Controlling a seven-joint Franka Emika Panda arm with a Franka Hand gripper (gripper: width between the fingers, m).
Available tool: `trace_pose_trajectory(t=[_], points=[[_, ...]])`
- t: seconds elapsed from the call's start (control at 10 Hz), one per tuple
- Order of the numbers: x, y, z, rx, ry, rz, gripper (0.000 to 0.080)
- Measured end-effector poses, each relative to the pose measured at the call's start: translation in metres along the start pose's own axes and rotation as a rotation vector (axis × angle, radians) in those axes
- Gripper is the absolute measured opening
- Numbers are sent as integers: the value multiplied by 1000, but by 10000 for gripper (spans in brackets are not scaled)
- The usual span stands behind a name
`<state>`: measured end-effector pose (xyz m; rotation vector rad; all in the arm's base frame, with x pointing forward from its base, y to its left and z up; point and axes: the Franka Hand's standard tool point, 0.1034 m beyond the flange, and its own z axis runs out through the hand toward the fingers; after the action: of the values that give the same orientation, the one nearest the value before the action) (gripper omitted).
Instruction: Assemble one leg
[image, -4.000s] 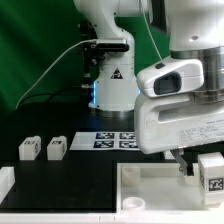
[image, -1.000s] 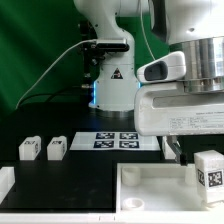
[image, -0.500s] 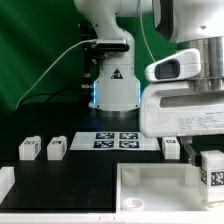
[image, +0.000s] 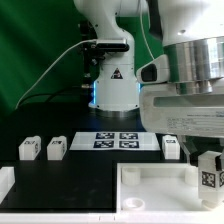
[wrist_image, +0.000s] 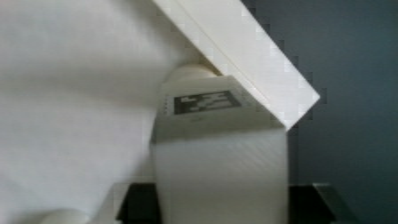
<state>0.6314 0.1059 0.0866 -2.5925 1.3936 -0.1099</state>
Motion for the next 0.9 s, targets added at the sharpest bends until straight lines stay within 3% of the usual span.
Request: trace_pose_trajectory(t=[0.4, 0.7, 0.8, 0.9], points=[[-7, -1, 0, 13, -51, 580, 300], [-9, -2, 0, 15, -61, 694, 300], [-10, -2, 1, 16, -61, 657, 390], [-11, -2, 2, 16, -60, 655, 533]])
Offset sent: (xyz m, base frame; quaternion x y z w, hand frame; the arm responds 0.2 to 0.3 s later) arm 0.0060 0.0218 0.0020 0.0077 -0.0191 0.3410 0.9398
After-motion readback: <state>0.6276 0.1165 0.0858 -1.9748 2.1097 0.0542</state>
